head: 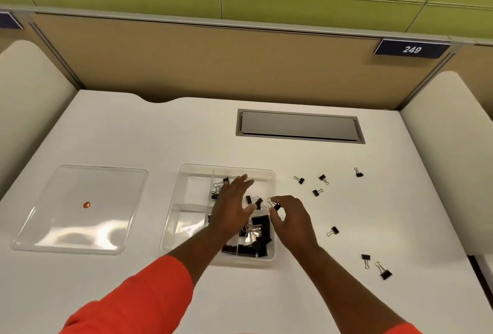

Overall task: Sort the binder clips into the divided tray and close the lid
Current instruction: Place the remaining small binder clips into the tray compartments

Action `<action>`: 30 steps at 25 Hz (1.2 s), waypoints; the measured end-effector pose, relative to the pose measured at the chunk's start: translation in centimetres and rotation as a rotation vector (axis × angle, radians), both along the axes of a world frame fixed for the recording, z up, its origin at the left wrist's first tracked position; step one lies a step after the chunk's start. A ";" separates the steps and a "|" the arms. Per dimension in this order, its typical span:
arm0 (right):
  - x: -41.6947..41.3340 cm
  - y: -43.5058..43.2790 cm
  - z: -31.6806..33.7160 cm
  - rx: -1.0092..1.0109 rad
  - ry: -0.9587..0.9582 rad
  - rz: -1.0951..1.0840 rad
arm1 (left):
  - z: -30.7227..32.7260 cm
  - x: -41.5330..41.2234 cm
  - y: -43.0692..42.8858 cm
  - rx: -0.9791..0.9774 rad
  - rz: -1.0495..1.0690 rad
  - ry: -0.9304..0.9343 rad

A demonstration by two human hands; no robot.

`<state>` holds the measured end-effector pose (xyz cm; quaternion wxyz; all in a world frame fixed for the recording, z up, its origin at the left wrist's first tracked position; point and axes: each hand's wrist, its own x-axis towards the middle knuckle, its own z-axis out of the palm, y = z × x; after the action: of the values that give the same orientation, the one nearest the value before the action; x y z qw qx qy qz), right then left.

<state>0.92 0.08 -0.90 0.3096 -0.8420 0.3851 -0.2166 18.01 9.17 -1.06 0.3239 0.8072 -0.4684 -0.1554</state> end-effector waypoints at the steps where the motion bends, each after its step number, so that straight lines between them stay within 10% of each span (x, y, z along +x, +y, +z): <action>1: 0.5 0.0 -0.1 0.002 0.007 -0.001 | -0.3 0.5 0.3 0.009 -0.014 -0.014; 12: 3.5 -0.1 0.9 -0.186 0.213 0.029 | -0.8 2.1 2.7 0.010 -0.050 -0.070; 30: -15.1 2.6 -0.9 -0.105 0.464 -0.041 | -0.1 -10.9 1.3 0.165 -0.336 -0.328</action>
<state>-14.17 2.68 -1.79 0.1641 -0.8762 0.4511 -0.0435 7.11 10.49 -1.16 0.1462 0.7561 -0.6280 -0.1117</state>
